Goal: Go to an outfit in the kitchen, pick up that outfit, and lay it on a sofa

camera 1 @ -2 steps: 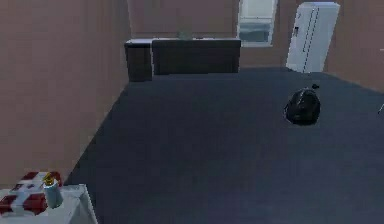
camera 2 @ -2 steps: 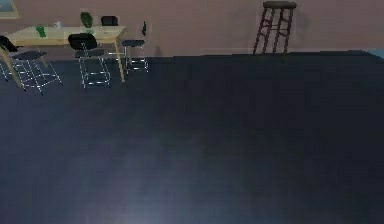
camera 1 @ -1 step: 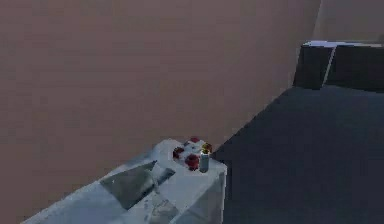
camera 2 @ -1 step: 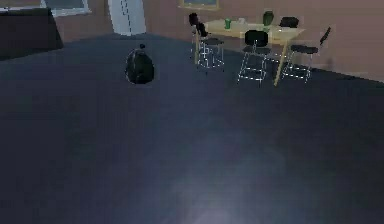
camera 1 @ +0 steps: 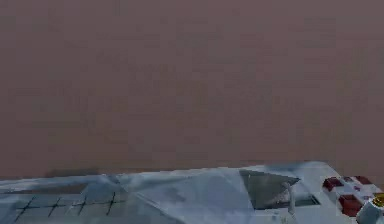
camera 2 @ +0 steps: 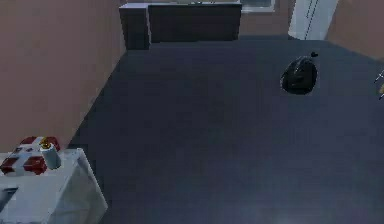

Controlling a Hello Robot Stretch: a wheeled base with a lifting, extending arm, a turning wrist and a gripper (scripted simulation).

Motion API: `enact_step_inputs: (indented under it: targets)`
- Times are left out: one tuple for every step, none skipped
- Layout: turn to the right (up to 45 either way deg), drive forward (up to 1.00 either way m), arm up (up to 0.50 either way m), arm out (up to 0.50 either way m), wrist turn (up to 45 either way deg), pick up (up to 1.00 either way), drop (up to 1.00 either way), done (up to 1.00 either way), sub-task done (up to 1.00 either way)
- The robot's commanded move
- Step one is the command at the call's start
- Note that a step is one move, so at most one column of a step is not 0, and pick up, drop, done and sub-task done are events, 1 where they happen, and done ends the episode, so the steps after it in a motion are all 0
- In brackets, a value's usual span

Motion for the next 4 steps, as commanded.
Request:
enact_step_inputs:
  targets:
    - [-39.0,0.0,0.0,0.0,0.0,0.0,0.0,0.0,0.0]
    - [45.0,0.0,0.0,0.0,0.0,0.0,0.0,0.0,0.0]
    - [45.0,0.0,0.0,0.0,0.0,0.0,0.0,0.0,0.0]
    - [21.0,0.0,0.0,0.0,0.0,0.0,0.0,0.0,0.0]
